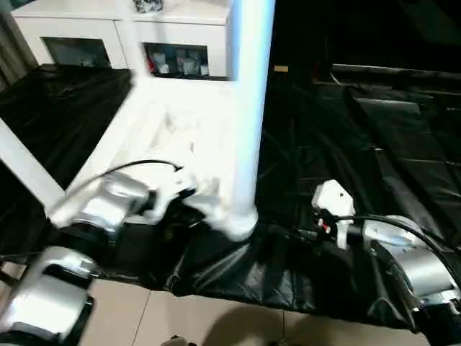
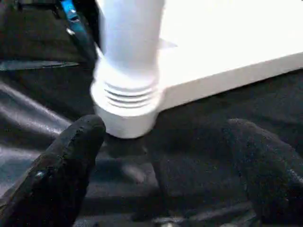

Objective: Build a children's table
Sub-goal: Rotate leg to tighten

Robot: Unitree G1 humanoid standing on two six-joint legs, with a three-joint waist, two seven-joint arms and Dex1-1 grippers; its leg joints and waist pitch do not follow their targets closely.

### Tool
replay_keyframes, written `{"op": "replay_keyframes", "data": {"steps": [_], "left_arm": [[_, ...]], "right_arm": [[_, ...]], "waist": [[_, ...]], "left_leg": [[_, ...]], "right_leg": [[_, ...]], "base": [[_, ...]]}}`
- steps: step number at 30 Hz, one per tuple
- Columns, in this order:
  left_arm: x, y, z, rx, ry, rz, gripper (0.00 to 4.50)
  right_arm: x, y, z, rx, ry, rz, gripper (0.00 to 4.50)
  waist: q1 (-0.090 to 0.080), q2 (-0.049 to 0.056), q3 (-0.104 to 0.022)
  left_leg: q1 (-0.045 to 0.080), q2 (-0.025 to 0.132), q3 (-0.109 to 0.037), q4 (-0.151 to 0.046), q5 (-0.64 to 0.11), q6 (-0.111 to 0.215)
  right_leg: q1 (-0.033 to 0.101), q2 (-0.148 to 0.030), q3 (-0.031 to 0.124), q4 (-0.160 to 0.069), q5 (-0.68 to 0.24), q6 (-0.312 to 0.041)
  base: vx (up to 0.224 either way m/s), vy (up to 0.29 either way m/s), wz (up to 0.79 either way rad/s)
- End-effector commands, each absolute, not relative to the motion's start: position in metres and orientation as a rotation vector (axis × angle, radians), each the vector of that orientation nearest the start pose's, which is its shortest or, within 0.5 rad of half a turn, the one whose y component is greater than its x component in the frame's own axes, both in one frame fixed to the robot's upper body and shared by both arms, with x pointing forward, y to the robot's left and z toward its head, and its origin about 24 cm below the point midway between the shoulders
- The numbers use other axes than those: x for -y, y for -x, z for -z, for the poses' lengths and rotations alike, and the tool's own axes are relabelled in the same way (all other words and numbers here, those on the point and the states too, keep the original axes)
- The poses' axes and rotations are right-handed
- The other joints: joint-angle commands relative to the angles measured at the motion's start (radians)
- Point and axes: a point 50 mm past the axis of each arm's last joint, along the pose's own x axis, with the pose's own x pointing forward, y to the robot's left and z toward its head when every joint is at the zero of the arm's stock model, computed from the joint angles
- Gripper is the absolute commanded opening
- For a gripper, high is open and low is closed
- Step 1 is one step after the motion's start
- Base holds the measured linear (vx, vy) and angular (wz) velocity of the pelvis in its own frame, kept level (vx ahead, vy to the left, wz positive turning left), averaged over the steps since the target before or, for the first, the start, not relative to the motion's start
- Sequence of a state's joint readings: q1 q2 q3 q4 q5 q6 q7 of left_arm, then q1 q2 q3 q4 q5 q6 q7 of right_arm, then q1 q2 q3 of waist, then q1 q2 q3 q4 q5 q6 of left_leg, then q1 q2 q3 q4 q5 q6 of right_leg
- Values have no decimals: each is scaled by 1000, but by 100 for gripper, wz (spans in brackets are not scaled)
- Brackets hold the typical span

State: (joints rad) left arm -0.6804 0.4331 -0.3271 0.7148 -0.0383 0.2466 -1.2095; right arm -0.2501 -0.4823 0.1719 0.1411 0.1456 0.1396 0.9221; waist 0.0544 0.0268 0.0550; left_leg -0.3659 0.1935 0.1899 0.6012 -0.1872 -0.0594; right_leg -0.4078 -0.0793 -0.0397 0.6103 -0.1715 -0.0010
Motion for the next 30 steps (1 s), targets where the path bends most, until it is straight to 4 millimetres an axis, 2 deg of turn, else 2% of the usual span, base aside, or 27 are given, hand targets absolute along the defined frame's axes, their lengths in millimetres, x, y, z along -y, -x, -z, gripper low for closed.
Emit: {"op": "replay_keyframes", "data": {"steps": [1, 3, 5, 7, 8, 9, 11, 13, 14, 17, 21, 23, 27, 30], "left_arm": [[-166, -328, -42, -661, -248, 1074, 38], [-163, -327, -40, -652, -256, 1060, 33], [-154, -325, -39, -555, -298, 1043, 15], [-147, -319, -40, -486, -317, 1111, 10], [-139, -312, -43, -389, -318, 1203, 10], [-139, -312, -43, -382, -316, 1208, 4], [-135, -310, -45, -342, -309, 1226, 4], [-134, -310, -44, -335, -319, 1207, 4], [-134, -312, -43, -325, -318, 1187, 45], [-136, -313, -42, -330, -312, 1164, 59], [-141, -311, -37, -356, -332, 1171, 92], [-143, -309, -35, -373, -334, 1186, 92], [-144, -309, -31, -399, -338, 1175, 92], [-147, -311, -28, -426, -381, 1148, 92]], "right_arm": [[165, -279, -59, -239, 339, -1024, 450], [164, -279, -59, -236, 339, -1022, 450], [161, -280, -59, -229, 337, -1020, 450], [160, -279, -59, -227, 336, -1019, 450], [160, -278, -58, -226, 334, -1020, 450], [160, -278, -58, -226, 334, -1020, 450], [161, -276, -57, -227, 334, -1019, 450], [161, -274, -56, -229, 331, -1017, 450], [161, -273, -55, -231, 330, -1016, 450], [162, -272, -54, -233, 328, -1013, 450], [161, -272, -54, -231, 325, -1010, 450], [160, -272, -54, -230, 326, -1009, 450], [159, -273, -56, -222, 328, -1008, 450], [159, -273, -56, -218, 328, -1007, 450]], "waist": [[9, -19, -58], [6, -19, -59], [0, -13, -61], [-5, -14, -62], [-5, -9, -63], [-5, -9, -64], [1, -3, -67], [10, 1, -67], [14, 2, -67], [20, 1, -67], [20, -2, -65], [18, 1, -64], [12, 2, -64], [10, -2, -63]], "left_leg": [[3, 26, -15, -75, -250, 26], [-1, 25, -18, -74, -239, 29], [0, 24, -18, -74, -246, 29], [-3, 23, -19, -74, -249, 35], [1, 24, -19, -74, -250, 39], [1, 26, -19, -74, -248, 40], [9, 27, -14, -71, -239, 46], [10, 29, -15, -74, -237, 46], [11, 29, -15, -74, -246, 42], [7, 28, -17, -76, -256, 35], [5, 27, -18, -79, -274, 30], [6, 27, -20, -80, -280, 25], [6, 27, -20, -82, -290, 21], [5, 27, -21, -81, -293, 24]], "right_leg": [[51, -58, 29, -85, -366, -203], [53, -59, 29, -87, -388, -188], [51, -55, 29, -88, -372, -182], [52, -54, 29, -89, -359, -180], [48, -54, 30, -91, -356, -182], [49, -54, 30, -89, -343, -186], [44, -50, 33, -85, -271, -212], [43, -48, 31, -81, -241, -220], [43, -49, 32, -79, -238, -224], [47, -52, 31, -80, -251, -216], [48, -53, 30, -84, -300, -194], [46, -54, 31, -87, -325, -182], [45, -53, 30, -87, -318, -186], [45, -53, 31, -88, -328, -182]], "base": [[0, 0, 0], [0, 0, 0], [0, 0, 0], [0, 0, 0], [0, 0, 0], [0, 0, 0], [0, 0, 0], [0, 0, 0], [0, 0, 0], [0, 0, 0], [0, 0, 0], [0, 0, 0], [0, 0, 0], [0, 0, 0]]}}
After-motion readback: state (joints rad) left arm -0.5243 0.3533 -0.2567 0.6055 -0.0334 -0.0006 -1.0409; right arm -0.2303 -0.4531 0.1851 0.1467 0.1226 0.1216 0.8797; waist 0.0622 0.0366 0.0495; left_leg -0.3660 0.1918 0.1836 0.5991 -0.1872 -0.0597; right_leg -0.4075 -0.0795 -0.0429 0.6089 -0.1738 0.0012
